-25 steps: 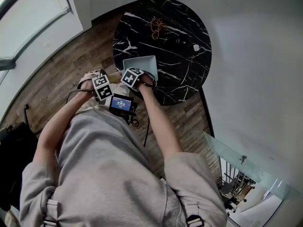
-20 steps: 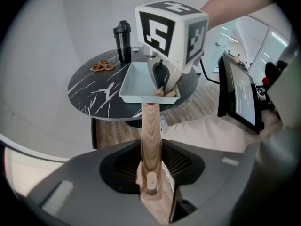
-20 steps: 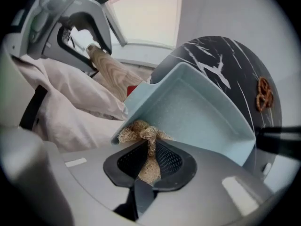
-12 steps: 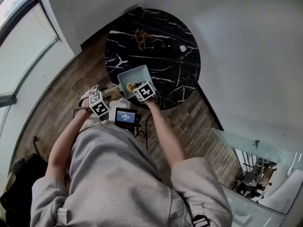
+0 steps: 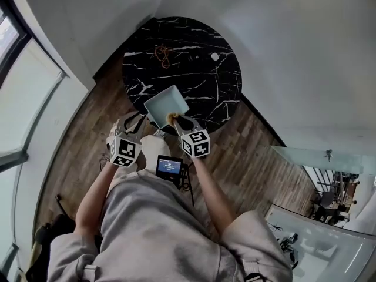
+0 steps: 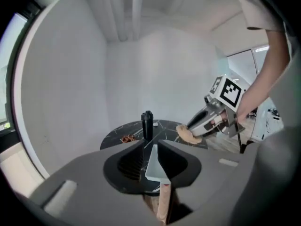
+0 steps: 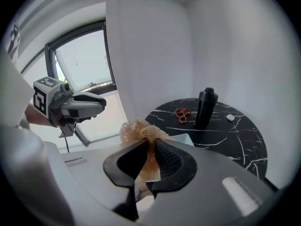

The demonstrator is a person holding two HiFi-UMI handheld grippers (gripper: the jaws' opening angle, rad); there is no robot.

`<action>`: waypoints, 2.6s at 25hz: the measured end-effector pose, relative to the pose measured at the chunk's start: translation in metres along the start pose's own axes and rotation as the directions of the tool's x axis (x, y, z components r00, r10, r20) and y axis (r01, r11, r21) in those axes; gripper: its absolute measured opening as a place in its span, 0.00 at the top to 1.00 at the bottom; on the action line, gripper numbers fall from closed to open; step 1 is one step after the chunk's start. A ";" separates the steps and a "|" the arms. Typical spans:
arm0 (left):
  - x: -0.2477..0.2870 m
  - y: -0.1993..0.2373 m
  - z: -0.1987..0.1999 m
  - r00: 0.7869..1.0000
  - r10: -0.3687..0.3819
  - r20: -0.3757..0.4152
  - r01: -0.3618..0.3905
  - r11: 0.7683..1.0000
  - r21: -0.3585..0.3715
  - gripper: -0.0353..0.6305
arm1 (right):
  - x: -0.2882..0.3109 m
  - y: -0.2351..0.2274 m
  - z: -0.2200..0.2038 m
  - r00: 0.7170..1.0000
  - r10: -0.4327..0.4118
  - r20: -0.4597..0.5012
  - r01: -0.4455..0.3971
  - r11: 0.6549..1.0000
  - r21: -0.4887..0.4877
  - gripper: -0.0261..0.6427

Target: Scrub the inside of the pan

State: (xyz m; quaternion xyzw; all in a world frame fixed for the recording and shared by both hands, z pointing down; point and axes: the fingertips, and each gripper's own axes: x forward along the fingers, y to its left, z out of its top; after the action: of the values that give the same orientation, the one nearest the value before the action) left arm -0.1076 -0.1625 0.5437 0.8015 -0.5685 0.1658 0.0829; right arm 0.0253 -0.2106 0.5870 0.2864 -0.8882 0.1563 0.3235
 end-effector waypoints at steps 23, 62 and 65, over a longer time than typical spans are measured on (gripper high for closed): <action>-0.143 -0.142 0.119 0.949 0.113 0.294 -0.145 0.986 0.088 0.91 | -0.269 0.094 0.040 0.784 -0.074 0.617 0.205 0.968 -0.145 0.86; -0.292 -0.346 0.057 0.970 0.117 0.213 -0.142 0.984 0.107 0.93 | -0.462 0.186 -0.106 0.672 -0.083 0.736 0.242 0.964 -0.111 0.86; -0.300 -0.347 0.059 0.962 0.124 0.243 -0.152 0.983 0.101 0.93 | -0.466 0.192 -0.109 0.677 -0.079 0.731 0.248 0.960 -0.127 0.86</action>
State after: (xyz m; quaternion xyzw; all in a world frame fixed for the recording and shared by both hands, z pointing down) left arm 0.1389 0.2011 0.3999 0.7774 -0.6180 0.1084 -0.0445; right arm 0.2533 0.1805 0.3411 0.3665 -0.9255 -0.0952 -0.0084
